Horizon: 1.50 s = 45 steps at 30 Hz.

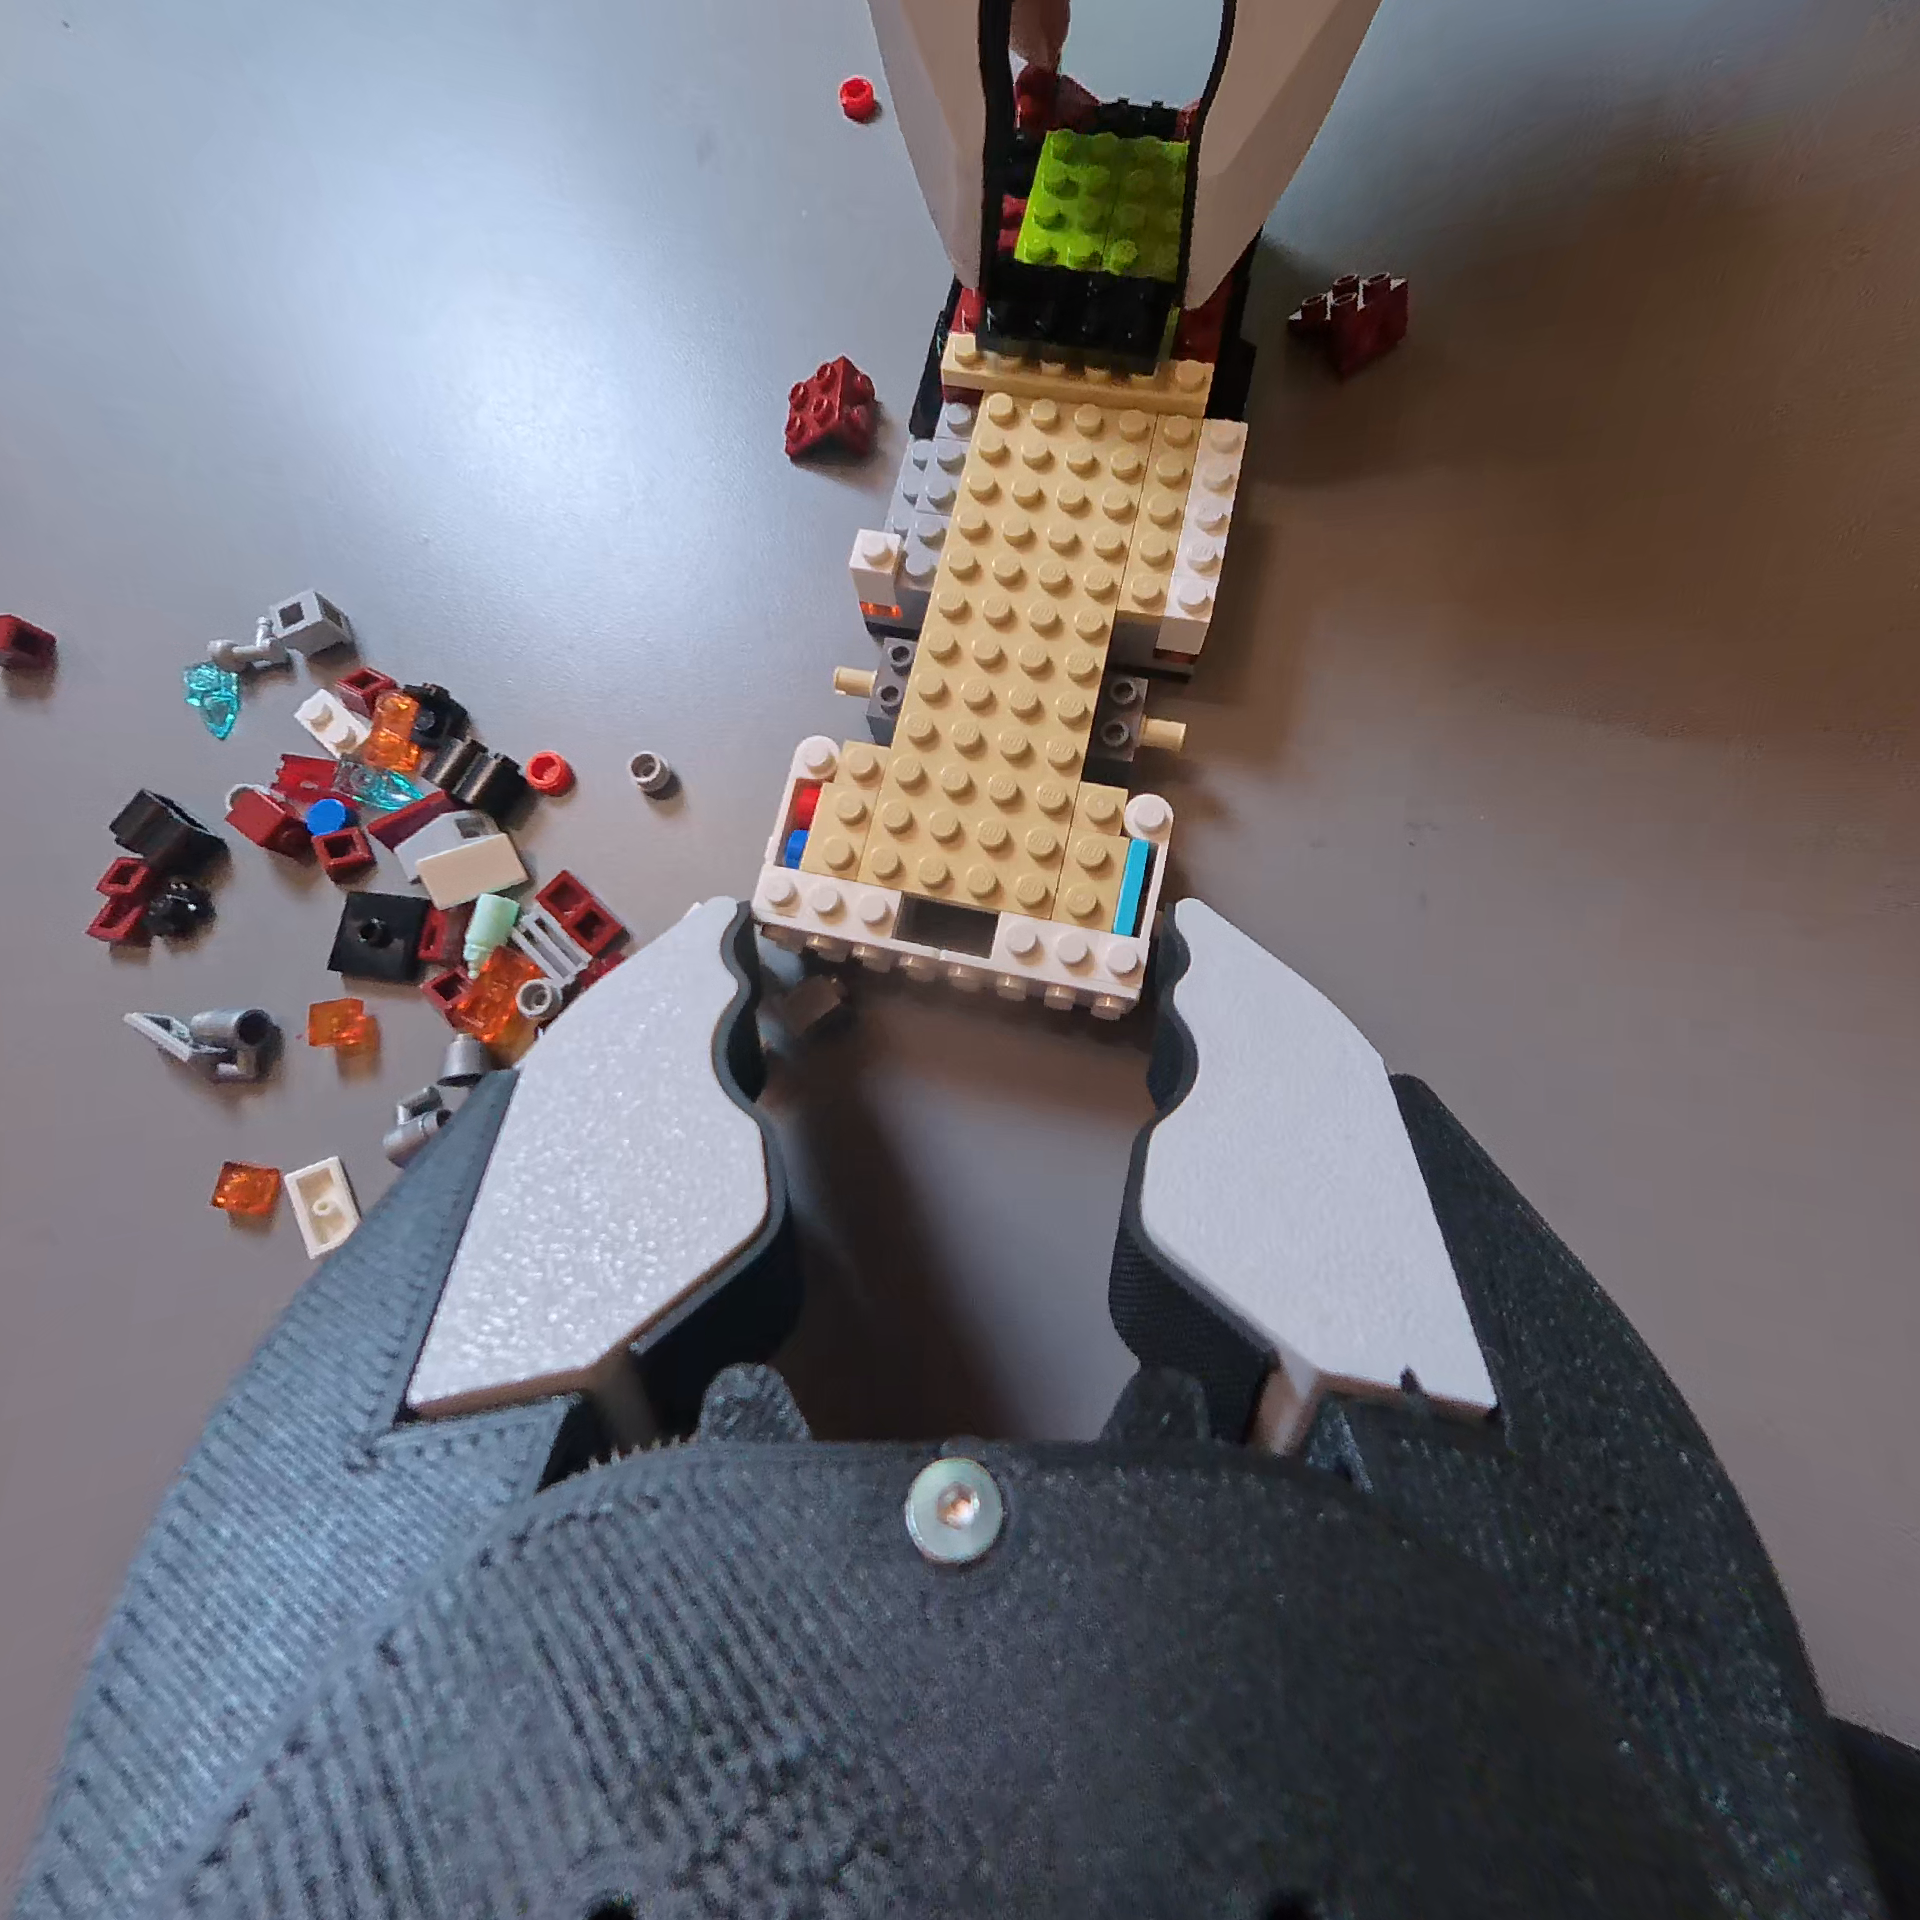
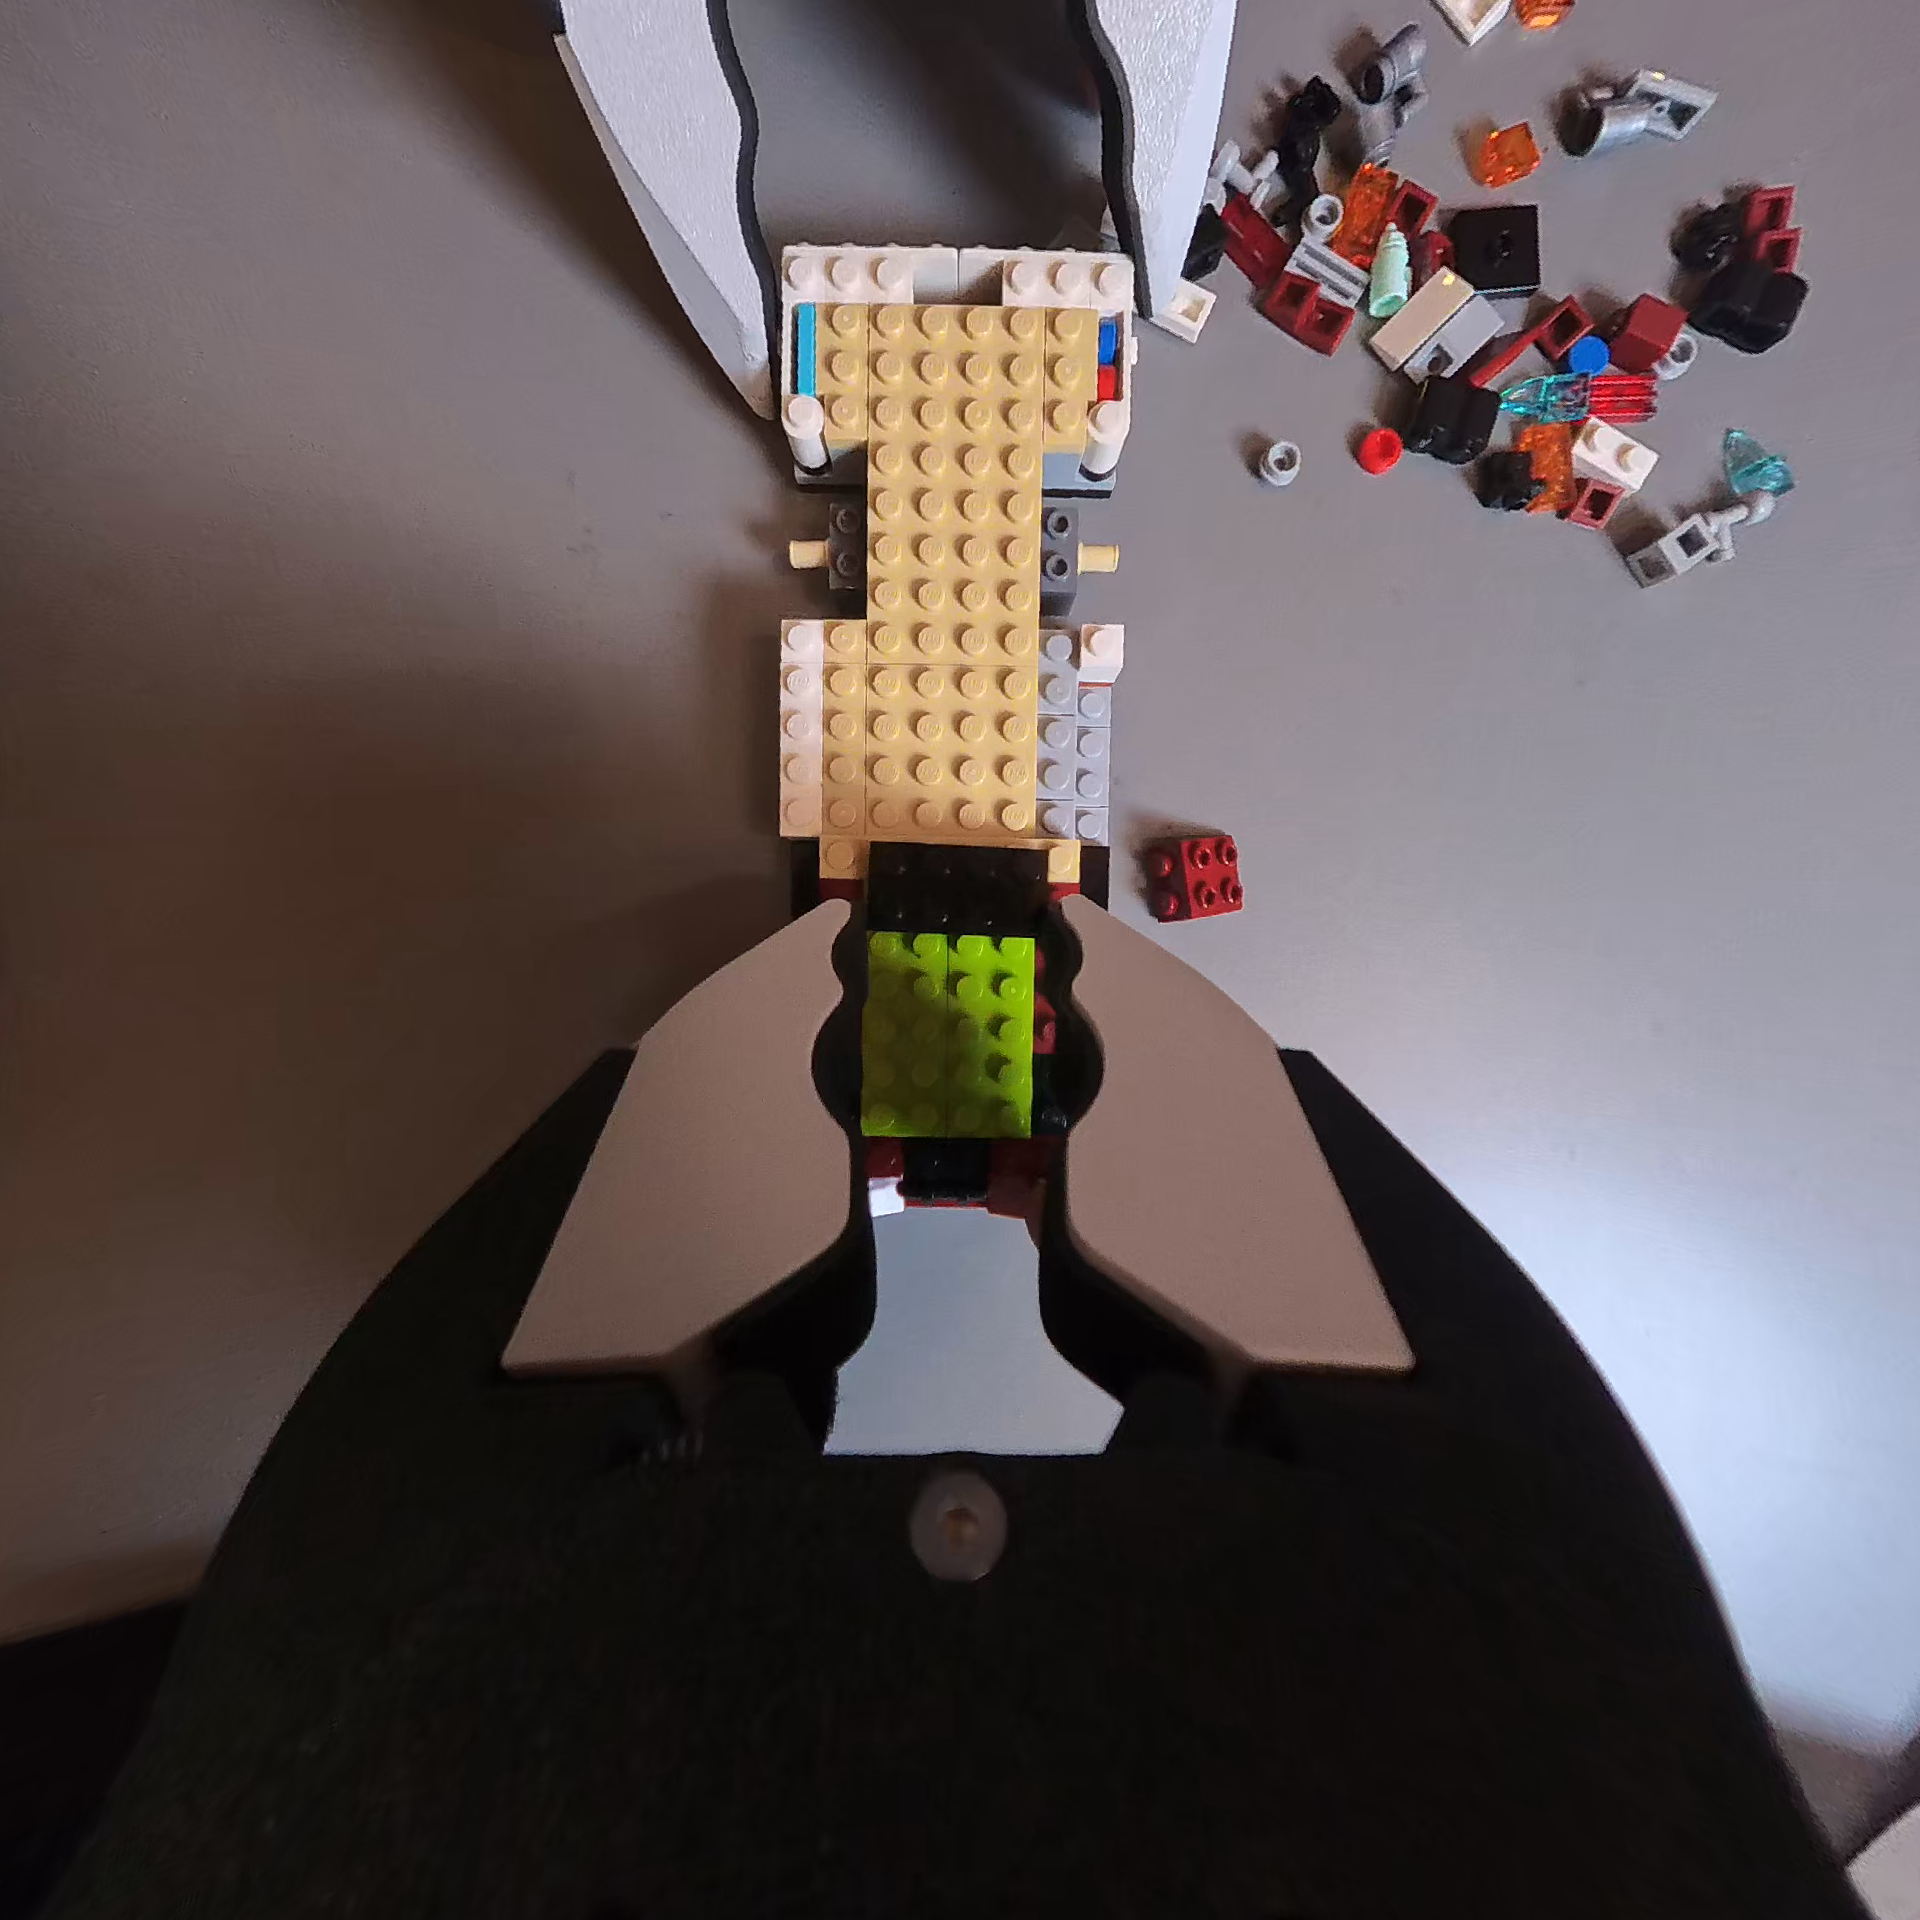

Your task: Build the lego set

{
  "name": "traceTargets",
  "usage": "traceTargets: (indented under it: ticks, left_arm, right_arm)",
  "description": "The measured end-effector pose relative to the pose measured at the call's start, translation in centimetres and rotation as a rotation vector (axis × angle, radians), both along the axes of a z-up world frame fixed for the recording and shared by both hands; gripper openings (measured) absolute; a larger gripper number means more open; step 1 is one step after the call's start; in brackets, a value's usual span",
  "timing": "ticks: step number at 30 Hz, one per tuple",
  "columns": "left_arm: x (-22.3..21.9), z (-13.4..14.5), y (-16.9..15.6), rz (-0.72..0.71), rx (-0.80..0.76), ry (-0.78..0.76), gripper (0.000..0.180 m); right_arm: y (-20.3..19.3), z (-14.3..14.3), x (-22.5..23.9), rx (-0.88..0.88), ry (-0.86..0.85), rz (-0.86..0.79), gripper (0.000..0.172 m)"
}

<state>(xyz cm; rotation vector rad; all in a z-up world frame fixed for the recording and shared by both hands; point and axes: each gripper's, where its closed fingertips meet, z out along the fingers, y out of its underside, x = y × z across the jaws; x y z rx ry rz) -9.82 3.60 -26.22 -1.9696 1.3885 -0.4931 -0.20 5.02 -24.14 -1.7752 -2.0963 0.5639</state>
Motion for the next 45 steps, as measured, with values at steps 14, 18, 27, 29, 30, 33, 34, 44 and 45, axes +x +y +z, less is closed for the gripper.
traceTargets:
  ticks: [14,18,27,29,30,33,34,44,45]
  left_arm:
    - [0.0,0.0,-0.1,-0.004,-0.001,0.0,0.073]
    - [0.0,0.0,-0.1,-0.006,-0.002,-0.001,0.073]
    - [-0.1,0.0,-0.2,-0.008,-0.002,-0.002,0.073]
    - [-0.1,0.0,-0.2,-0.009,-0.003,-0.003,0.073]
    - [-0.1,0.0,-0.2,-0.009,-0.003,-0.003,0.073]
    - [-0.1,0.0,-0.2,-0.011,-0.002,-0.002,0.073]
    - [-0.1,0.0,-0.2,-0.011,-0.002,-0.002,0.073]
    - [0.0,0.1,0.1,0.006,0.003,-0.019,0.073]
    - [0.0,0.1,0.1,0.007,0.004,-0.021,0.073]
  right_arm:
    - [-0.1,-0.1,-0.1,0.001,-0.019,0.001,0.036]
    - [-0.2,-0.1,0.0,0.003,-0.015,0.008,0.036]
    - [-0.4,0.6,0.8,0.016,-0.01,0.013,0.038]
    - [-0.3,0.9,1.4,0.007,0.001,-0.003,0.037]
    - [-0.2,0.9,1.8,0.008,0.002,-0.013,0.035]
    - [0.5,1.0,2.5,0.014,0.026,-0.05,0.029]
    - [0.9,1.2,2.5,0.022,0.049,-0.069,0.027]
    - [14.2,12.6,-1.7,0.457,0.727,-0.474,0.0]
    - [15.9,14.0,-2.0,0.506,0.778,-0.507,0.0]
